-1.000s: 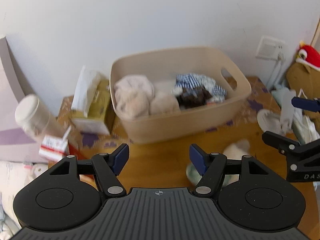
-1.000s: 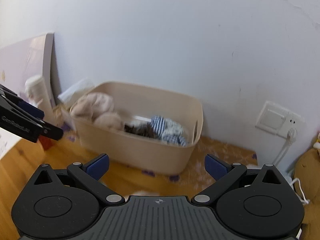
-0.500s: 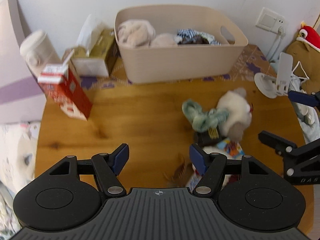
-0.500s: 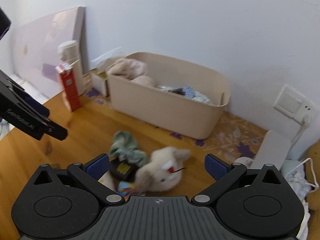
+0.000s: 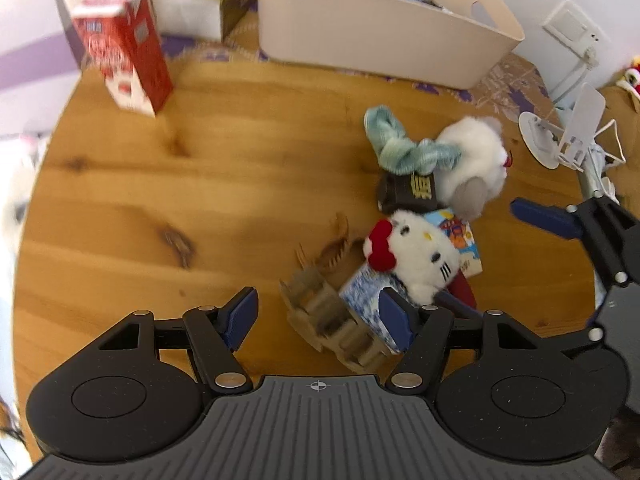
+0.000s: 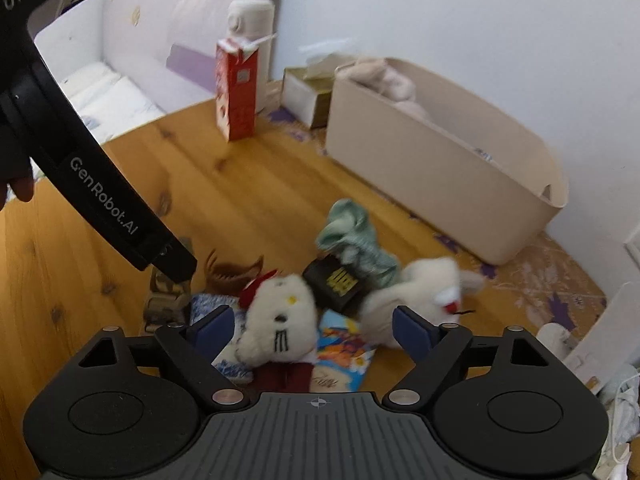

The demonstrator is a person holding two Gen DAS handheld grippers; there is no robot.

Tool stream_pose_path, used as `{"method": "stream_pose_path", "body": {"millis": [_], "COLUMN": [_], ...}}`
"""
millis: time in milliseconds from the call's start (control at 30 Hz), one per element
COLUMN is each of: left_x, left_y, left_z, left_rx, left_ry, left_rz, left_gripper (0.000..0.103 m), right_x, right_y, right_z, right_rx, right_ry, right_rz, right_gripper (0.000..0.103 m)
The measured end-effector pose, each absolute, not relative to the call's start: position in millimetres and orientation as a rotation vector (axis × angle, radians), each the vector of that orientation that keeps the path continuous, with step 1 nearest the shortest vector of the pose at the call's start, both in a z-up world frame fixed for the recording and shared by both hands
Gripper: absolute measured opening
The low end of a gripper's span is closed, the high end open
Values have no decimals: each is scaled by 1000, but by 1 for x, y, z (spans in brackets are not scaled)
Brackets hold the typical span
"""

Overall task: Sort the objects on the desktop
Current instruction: 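Move both open tools back over the remaining toys on the table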

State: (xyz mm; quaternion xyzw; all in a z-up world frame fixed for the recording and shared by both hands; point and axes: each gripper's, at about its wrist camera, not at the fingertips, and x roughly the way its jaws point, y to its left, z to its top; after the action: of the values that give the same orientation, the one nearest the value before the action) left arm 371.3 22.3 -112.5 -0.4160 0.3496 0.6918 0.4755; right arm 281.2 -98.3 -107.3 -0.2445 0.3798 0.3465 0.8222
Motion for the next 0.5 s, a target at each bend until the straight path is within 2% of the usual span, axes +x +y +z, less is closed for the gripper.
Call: {"method": "stream_pose_path", "body": {"millis": [267,367,500], "left_x": [374,371,370], "left_y": [24,25,26], "left_z": [-136,-143,-146], "left_rx": [-1074,-1095,-1107], "left_ry": [880,876,865], "left_rz": [1742,1756,1774], "left_gripper": [68,73,74], "right_x": [286,288,292], "right_y": [-94,-92,-90], "right_z": [-130,-135,-141], "right_rx": [-551,-555,-553], "right_ry": [875,892,906], "right_rz": [741,747,751], "right_gripper": [76,73,73]}}
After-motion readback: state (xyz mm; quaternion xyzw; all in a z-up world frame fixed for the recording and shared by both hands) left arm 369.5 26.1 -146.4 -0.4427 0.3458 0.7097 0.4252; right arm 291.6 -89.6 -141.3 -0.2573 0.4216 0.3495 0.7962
